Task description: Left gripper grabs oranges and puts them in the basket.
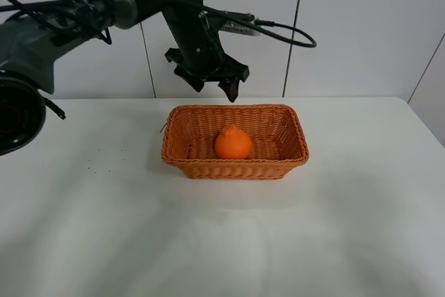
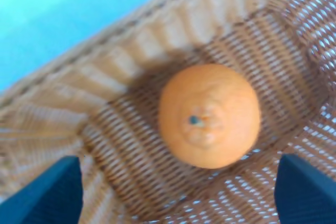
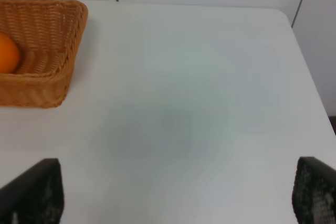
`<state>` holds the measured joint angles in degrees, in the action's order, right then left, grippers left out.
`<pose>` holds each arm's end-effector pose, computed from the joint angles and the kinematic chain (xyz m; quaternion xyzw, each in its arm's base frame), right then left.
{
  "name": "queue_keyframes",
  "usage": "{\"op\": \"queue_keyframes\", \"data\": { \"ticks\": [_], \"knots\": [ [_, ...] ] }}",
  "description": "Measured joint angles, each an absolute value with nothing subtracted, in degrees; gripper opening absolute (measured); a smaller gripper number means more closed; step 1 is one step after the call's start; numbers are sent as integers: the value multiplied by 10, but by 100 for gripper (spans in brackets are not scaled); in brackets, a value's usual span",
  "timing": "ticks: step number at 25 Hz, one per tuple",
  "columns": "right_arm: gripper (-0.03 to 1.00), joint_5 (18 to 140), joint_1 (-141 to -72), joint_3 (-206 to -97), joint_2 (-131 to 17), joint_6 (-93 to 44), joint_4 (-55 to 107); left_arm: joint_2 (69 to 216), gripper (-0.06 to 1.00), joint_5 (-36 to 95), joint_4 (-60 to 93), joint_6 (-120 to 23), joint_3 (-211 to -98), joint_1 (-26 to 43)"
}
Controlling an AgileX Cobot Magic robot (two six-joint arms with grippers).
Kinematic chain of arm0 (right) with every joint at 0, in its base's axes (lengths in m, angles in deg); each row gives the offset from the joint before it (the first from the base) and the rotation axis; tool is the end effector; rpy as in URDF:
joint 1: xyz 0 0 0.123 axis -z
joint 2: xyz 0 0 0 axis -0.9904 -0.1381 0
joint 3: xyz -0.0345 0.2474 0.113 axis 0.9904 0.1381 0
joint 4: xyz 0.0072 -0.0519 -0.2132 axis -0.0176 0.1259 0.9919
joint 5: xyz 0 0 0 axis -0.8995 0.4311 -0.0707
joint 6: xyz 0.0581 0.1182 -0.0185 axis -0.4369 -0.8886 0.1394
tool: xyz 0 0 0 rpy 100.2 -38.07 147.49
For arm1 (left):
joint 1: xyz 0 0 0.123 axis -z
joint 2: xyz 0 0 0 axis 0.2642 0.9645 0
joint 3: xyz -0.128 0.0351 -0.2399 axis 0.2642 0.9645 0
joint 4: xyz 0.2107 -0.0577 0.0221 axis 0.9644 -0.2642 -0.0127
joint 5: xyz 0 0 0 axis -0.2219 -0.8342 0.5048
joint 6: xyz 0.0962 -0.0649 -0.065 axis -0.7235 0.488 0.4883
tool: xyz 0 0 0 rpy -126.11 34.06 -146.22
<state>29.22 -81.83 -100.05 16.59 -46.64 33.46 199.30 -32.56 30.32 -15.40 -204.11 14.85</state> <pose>0.0161 0.0005 0.2464 -0.0039 0.8428 -0.0020 0.5381 0.4173 -0.2425 0.2283 0.2580 0.9355 -0.0615 0.2333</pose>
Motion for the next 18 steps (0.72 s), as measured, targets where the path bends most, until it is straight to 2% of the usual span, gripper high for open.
{"op": "queue_keyframes", "data": {
  "ticks": [8, 18],
  "knots": [
    [69, 292, -818, -1001, 166, -466, 335, 1993, 85, -323, 326, -164, -2034, 58],
    [69, 292, -818, -1001, 166, -466, 335, 1993, 85, -318, 335, -165, -2026, -116]
  ]
}}
